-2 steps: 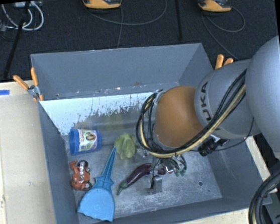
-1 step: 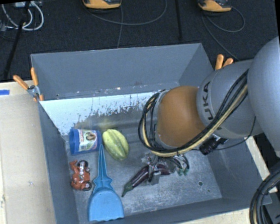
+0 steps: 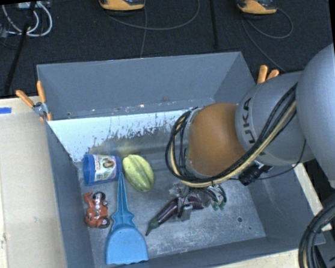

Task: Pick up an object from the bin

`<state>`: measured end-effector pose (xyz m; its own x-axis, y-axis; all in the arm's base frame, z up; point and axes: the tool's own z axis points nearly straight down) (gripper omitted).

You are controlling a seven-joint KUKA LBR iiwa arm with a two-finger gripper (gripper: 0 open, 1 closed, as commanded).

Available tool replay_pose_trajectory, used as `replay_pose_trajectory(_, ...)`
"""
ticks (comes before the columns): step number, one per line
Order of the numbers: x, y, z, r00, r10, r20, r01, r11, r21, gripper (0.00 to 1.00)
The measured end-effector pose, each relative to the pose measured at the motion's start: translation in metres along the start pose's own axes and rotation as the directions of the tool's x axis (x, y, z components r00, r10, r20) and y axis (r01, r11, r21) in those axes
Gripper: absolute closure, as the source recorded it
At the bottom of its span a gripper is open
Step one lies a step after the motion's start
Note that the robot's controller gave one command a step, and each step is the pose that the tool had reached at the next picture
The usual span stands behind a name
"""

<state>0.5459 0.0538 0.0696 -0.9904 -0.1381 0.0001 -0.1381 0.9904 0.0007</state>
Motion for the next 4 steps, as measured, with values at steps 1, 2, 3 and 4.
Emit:
replay_pose_trajectory(1,0.001,0.000,-0.002,1.000,0.001,-0.002,-0.001,1.000,0.000,1.00)
replay_pose_trajectory(2,0.000,0.000,-0.009,1.000,0.002,-0.001,-0.002,1.000,0.000,1.00)
replay_pose_trajectory(3,0.002,0.000,-0.018,1.000,0.002,-0.005,-0.002,1.000,0.000,1.00)
replay_pose_trajectory(4,0.001,0.000,-0.035,1.000,0.003,-0.002,-0.003,1.000,0.000,1.00)
